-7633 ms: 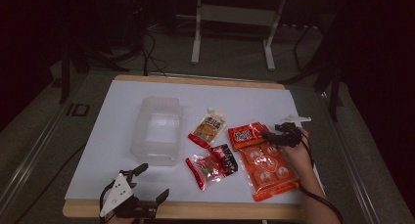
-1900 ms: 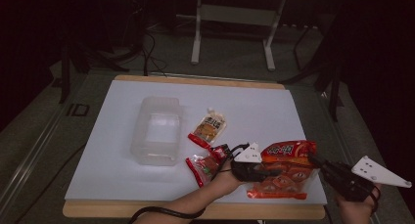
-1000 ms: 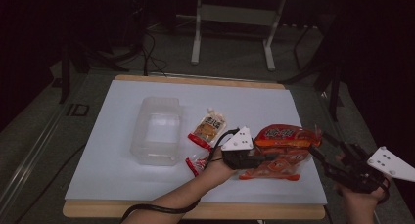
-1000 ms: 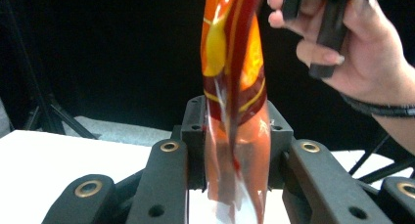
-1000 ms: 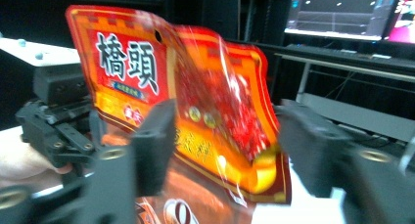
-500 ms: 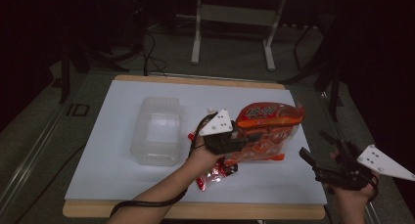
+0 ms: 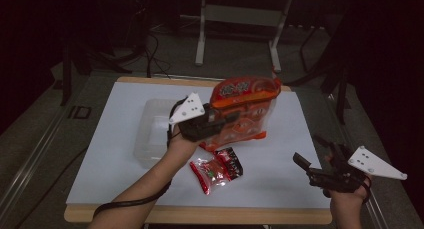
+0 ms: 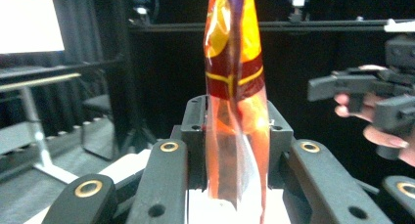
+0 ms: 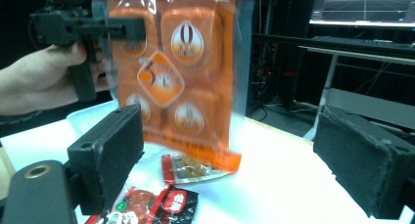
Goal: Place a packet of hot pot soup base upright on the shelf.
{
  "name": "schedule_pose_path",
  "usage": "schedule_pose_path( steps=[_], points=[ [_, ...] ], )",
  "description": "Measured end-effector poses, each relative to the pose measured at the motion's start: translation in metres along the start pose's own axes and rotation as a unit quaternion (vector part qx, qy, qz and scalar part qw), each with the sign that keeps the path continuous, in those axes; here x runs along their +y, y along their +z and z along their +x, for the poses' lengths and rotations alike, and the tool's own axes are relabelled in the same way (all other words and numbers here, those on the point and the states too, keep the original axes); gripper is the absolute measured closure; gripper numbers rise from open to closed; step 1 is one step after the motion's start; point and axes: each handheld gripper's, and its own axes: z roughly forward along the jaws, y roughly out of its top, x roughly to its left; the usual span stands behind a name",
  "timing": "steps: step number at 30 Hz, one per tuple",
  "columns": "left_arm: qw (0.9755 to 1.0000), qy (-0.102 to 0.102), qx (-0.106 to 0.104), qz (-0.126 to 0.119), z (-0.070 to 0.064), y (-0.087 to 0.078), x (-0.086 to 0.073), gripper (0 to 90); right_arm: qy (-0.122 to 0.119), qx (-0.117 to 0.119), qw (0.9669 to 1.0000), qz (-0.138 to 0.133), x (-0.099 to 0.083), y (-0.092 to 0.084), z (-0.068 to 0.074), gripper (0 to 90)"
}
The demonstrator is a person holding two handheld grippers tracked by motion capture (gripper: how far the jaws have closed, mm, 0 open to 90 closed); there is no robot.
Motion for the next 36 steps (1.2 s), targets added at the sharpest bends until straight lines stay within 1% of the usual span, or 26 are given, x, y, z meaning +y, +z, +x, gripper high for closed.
schedule_pose_path(
  steps=[2, 3, 4, 5, 7, 9, 13, 14, 15, 17, 18, 19, 21, 22, 24, 26, 27, 28, 30, 31, 32, 33, 36],
  points=[
    [0.9999, 0.001, 0.012, -0.006, 0.006, -0.007, 0.003, 71.6, 0.001, 0.001, 1.0, 0.001, -0.002, 0.002, 0.0, 11.4],
    [0.9997, 0.003, 0.021, -0.009, 0.01, -0.012, 0.006, 71.5, 0.003, 0.003, 1.0, 0.003, -0.003, 0.003, 0.0, 11.4],
    [0.9997, 0.003, 0.021, -0.009, 0.01, -0.012, 0.006, 71.5, 0.003, 0.003, 1.0, 0.003, -0.003, 0.003, 0.0, 11.4],
    [0.9993, 0.001, 0.036, -0.014, 0.017, -0.02, 0.008, 71.5, 0.003, 0.004, 0.9999, 0.009, -0.005, 0.007, 0.001, 11.5],
    [0.9986, 0.003, 0.05, -0.017, 0.023, -0.026, 0.01, 71.5, 0.002, 0.007, 0.9999, 0.013, -0.007, 0.01, 0.001, 11.5],
    [0.9976, 0.005, 0.066, -0.022, 0.03, -0.033, 0.012, 71.5, 0.001, 0.012, 0.9998, 0.015, -0.009, 0.012, 0.002, 11.5],
    [0.9951, -0.001, 0.093, -0.034, 0.043, -0.047, 0.013, 71.5, -0.001, 0.015, 0.9997, 0.02, -0.011, 0.016, 0.003, 11.5],
    [0.9951, -0.001, 0.093, -0.034, 0.043, -0.047, 0.013, 71.5, -0.002, 0.016, 0.9996, 0.022, -0.012, 0.016, 0.003, 11.5],
    [0.9936, 0.0, 0.107, -0.038, 0.049, -0.054, 0.013, 71.5, -0.004, 0.018, 0.9996, 0.023, -0.012, 0.017, 0.004, 11.5],
    [0.9915, -0.004, 0.122, -0.045, 0.056, -0.062, 0.012, 71.5, -0.003, 0.019, 0.9995, 0.024, -0.013, 0.018, 0.004, 11.5],
    [0.9915, -0.004, 0.122, -0.045, 0.056, -0.062, 0.012, 71.5, -0.003, 0.019, 0.9995, 0.026, -0.014, 0.018, 0.003, 11.5],
    [0.9899, -0.003, 0.135, -0.043, 0.061, -0.067, 0.011, 71.5, 0.0, 0.02, 0.9995, 0.027, -0.014, 0.019, 0.004, 11.5],
    [0.9899, -0.003, 0.135, -0.043, 0.061, -0.067, 0.011, 71.5, -0.001, 0.02, 0.9994, 0.027, -0.015, 0.019, 0.004, 11.5],
    [0.986, 0.003, 0.161, -0.043, 0.069, -0.076, 0.007, 71.5, 0.002, 0.023, 0.9993, 0.029, -0.016, 0.021, 0.004, 11.5],
    [0.9843, 0.0, 0.171, -0.044, 0.075, -0.083, 0.003, 71.5, 0.001, 0.024, 0.9992, 0.033, -0.017, 0.022, 0.005, 11.6],
    [0.982, -0.004, 0.184, -0.043, 0.08, -0.088, -0.002, 71.5, -0.001, 0.027, 0.999, 0.036, -0.018, 0.024, 0.005, 11.5],
    [0.982, -0.004, 0.184, -0.043, 0.08, -0.088, -0.002, 71.5, -0.001, 0.028, 0.9989, 0.038, -0.018, 0.025, 0.006, 11.6],
    [0.9797, -0.006, 0.196, -0.04, 0.085, -0.094, -0.007, 71.5, -0.002, 0.028, 0.9988, 0.04, -0.019, 0.026, 0.006, 11.6],
    [0.9774, -0.008, 0.207, -0.039, 0.089, -0.099, -0.012, 71.5, -0.002, 0.033, 0.9986, 0.042, -0.019, 0.027, 0.006, 11.6],
    [0.9774, -0.008, 0.207, -0.039, 0.089, -0.099, -0.012, 71.5, -0.002, 0.033, 0.9986, 0.042, -0.02, 0.027, 0.007, 11.6],
    [0.9762, -0.015, 0.212, -0.041, 0.092, -0.102, -0.016, 71.5, -0.002, 0.033, 0.9985, 0.044, -0.02, 0.028, 0.007, 11.6],
    [0.9747, -0.02, 0.218, -0.045, 0.096, -0.107, -0.022, 71.5, -0.001, 0.035, 0.9984, 0.046, -0.021, 0.028, 0.007, 11.6],
    [0.9709, -0.027, 0.234, -0.044, 0.102, -0.113, -0.031, 71.5, -0.002, 0.038, 0.998, 0.05, -0.022, 0.03, 0.007, 11.6]
  ],
)
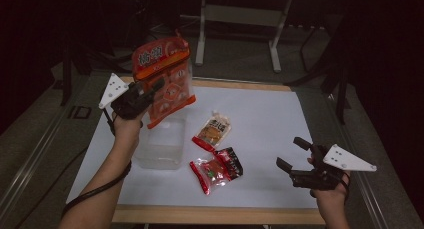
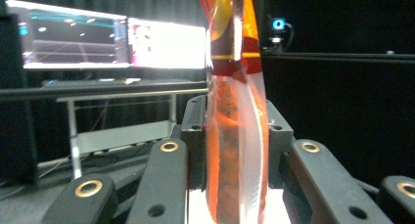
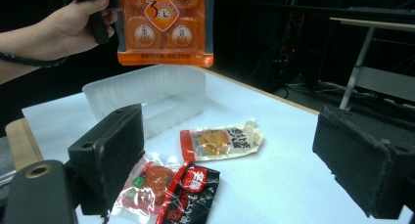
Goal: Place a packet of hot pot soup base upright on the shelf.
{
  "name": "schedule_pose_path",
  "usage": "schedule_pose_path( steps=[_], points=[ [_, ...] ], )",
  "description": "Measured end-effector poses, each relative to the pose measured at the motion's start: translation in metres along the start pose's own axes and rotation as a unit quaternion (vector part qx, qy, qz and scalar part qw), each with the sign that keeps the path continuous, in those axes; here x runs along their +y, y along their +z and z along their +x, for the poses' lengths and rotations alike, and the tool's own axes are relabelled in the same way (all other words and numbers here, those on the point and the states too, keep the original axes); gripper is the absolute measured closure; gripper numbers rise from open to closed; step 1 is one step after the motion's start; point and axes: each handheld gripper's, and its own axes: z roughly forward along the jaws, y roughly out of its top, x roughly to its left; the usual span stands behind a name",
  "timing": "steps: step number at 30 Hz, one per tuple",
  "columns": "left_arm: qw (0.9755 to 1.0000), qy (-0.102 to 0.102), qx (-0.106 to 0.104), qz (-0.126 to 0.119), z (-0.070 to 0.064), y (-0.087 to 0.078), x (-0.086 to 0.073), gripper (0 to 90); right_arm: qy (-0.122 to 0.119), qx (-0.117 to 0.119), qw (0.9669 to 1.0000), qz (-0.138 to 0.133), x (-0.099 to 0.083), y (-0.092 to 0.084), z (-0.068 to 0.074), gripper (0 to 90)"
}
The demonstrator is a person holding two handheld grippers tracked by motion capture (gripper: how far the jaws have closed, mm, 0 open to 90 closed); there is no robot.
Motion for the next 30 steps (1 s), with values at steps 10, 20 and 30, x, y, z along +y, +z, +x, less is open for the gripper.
schedule_pose_path(
  steps=[10, 20, 30],
  points=[
    [0.9997, -0.003, 0.005, 0.023, 0.021, -0.002, -0.026, 71.5, 0.003, 0.014, 0.9999, 0.006, -0.004, 0.005, 0.001, 11.8],
    [0.9976, -0.017, 0.016, 0.066, 0.032, 0.002, -0.053, 71.5, 0.007, 0.019, 0.9998, 0.007, -0.006, 0.005, -0.001, 11.8],
    [0.9938, 0.019, -0.021, 0.107, 0.029, 0.012, -0.067, 71.5, 0.01, 0.022, 0.9997, 0.007, -0.006, 0.004, -0.002, 11.9]
  ],
)
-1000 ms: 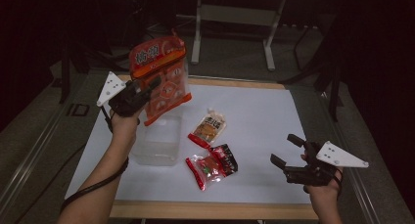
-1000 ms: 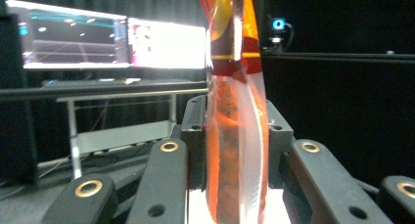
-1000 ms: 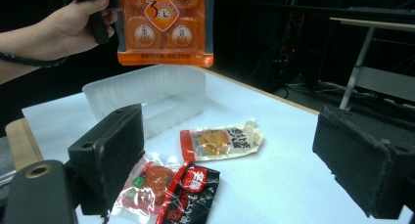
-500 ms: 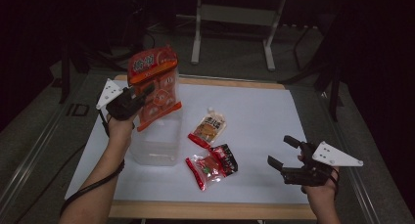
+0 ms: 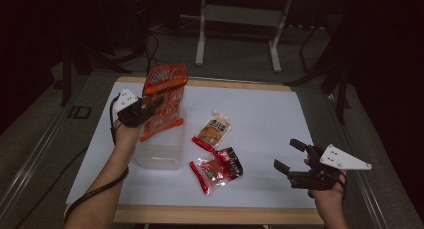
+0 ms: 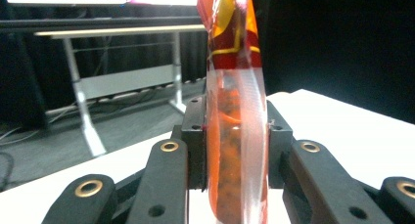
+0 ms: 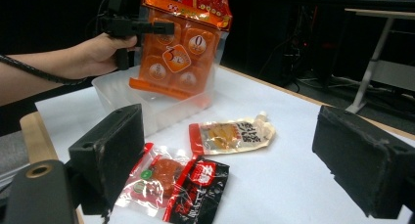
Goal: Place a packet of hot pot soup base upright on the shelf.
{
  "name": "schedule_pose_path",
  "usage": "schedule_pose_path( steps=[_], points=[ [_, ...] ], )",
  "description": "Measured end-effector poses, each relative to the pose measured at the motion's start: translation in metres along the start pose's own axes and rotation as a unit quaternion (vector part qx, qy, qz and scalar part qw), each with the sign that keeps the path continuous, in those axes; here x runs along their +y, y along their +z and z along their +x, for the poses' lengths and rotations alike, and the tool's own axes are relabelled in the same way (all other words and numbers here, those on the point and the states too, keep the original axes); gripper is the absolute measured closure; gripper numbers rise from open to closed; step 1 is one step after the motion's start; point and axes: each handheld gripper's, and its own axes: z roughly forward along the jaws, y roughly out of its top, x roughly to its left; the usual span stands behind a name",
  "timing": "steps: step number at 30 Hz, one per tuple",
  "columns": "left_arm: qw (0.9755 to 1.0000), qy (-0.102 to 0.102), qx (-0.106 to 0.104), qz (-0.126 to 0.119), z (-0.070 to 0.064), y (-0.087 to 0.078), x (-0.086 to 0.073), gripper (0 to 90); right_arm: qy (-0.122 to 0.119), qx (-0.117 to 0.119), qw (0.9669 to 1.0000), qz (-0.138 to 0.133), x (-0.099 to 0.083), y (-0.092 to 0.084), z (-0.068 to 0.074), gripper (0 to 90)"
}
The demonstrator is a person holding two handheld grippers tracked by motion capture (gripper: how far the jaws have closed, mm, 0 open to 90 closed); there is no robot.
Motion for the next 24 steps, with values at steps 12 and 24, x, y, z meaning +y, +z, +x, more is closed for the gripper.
schedule_pose_path(
  steps=[12, 24],
  points=[
    [0.9987, -0.011, -0.003, 0.049, 0.006, -0.001, 0.001, 71.0, 0.004, 0.002, 1.0, -0.002, 0.0, -0.002, -0.001, 12.0],
    [0.9982, -0.027, 0.005, 0.054, 0.016, -0.018, -0.014, 68.5, 0.006, 0.004, 1.0, 0.001, -0.002, 0.0, -0.001, 12.0]
  ],
)
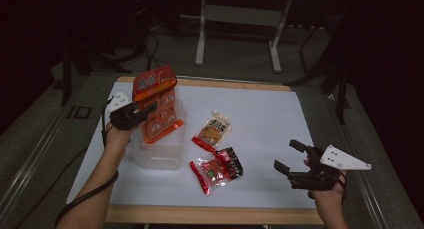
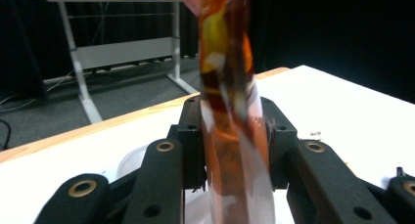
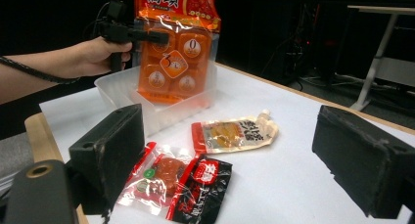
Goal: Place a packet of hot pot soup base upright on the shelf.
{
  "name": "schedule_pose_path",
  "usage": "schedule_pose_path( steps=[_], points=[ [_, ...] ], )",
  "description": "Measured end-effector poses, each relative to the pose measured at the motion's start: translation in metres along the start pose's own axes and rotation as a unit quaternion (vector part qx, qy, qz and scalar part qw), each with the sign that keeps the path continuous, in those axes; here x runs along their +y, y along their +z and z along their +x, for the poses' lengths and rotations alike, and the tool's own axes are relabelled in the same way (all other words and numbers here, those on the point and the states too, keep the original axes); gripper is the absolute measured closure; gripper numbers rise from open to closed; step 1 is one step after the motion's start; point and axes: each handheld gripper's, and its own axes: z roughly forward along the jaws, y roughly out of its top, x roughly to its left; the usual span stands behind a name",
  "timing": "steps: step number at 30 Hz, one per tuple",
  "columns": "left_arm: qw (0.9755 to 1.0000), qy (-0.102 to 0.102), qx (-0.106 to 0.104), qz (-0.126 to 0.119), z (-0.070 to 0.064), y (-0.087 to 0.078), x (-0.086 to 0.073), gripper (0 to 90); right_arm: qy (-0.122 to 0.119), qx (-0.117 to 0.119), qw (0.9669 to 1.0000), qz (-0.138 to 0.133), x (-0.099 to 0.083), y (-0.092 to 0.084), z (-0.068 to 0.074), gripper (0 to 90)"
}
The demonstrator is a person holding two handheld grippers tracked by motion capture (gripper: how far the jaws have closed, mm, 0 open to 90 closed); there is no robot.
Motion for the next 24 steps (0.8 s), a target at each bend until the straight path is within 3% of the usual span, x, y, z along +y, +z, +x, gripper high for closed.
schedule_pose_path(
  steps=[5, 8, 13, 16, 21, 24],
  points=[
    [0.9998, -0.011, 0.0, -0.015, 0.004, -0.005, -0.006, 67.0, 0.0, 0.001, 1.0, 0.001, -0.001, 0.001, 0.0, 12.0],
    [0.9995, -0.022, 0.004, -0.022, 0.005, -0.006, -0.007, 60.6, 0.001, 0.001, 1.0, 0.003, -0.002, 0.002, 0.0, 12.0],
    [0.998, -0.056, 0.025, -0.014, 0.011, -0.011, -0.007, 51.3, 0.002, 0.003, 1.0, 0.004, -0.003, 0.003, 0.001, 12.0],
    [0.9976, -0.061, 0.032, -0.012, 0.013, -0.014, -0.006, 49.7, 0.002, 0.003, 1.0, 0.007, -0.004, 0.004, 0.001, 12.0],
    [0.9973, -0.066, 0.027, -0.02, 0.014, -0.021, -0.005, 44.9, 0.003, 0.006, 1.0, 0.006, -0.004, 0.005, 0.002, 12.0],
    [0.9973, -0.07, 0.02, -0.014, 0.011, -0.025, -0.003, 37.5, 0.002, 0.005, 1.0, 0.008, -0.004, 0.006, 0.002, 12.0]
  ],
)
